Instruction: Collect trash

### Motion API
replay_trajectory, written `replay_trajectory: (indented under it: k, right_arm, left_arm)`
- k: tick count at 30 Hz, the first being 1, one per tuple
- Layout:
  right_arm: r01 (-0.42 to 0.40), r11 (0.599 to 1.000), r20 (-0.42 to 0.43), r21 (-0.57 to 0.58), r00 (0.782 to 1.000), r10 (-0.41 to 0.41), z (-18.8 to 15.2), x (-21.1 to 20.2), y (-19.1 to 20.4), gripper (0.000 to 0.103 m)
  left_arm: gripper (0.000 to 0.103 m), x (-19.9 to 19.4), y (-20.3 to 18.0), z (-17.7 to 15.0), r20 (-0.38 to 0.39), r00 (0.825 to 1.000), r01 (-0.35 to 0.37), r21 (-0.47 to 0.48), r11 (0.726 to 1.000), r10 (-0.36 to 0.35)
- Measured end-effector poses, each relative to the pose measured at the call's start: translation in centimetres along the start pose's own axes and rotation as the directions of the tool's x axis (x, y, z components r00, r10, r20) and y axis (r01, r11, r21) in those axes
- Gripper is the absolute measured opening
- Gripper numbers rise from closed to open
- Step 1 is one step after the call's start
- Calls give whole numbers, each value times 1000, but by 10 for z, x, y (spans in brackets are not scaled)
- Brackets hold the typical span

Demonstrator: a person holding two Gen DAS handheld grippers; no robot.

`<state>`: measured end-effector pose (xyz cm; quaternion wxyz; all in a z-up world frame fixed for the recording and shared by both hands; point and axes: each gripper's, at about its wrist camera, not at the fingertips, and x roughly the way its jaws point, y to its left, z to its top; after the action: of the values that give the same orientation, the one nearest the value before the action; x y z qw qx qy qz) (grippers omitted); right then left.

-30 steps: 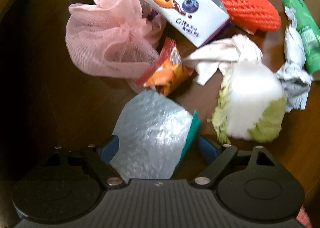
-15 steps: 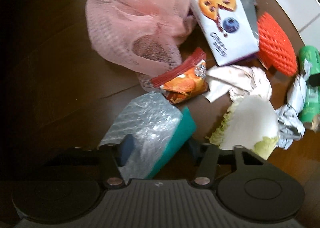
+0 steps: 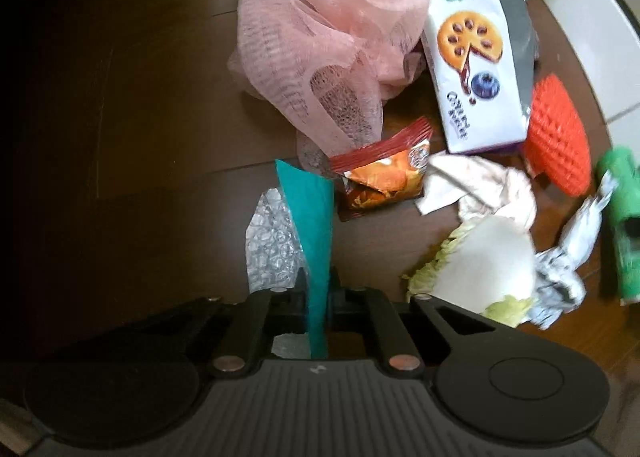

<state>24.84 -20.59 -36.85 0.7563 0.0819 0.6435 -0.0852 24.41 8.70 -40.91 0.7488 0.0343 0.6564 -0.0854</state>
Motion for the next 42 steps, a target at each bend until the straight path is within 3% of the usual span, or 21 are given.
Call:
replay_trajectory:
  k: [7,13,21,26,38,41,42]
  right_arm:
    - [8,998,84,-57,996,-3,-12,-44,5,45]
    - [-81,996,158,-47,983,87,-16,-87,11,45]
    - [-176,981,295,-85,936,193,-9,-157,20,45]
    - [-218,965,390,-145,884,258,1,-202,35,45]
    - [-260,941,597,-217,727,339,42,-300,56,44]
    - [-262,939,641,-224,685,345,61,-320,58,35]
    - [-261,939,658,-225,670,344,67,-327,59,7]
  left_arm:
    - [6,-35,5,-14,51,998,47,-79,996,-43]
    - [6,-78,-3,-16,115,991,86,-108,990,-73]
    - [6,-128,-17,8,226,965,164,-110,980,-136]
    - [6,-183,-24,26,317,937,181,-84,980,-147]
    - [6,-315,-40,94,479,856,246,-51,968,-193]
    - [6,-348,-44,113,533,827,237,-39,971,-180]
    - [6,-359,-45,117,551,815,236,-34,971,-179]
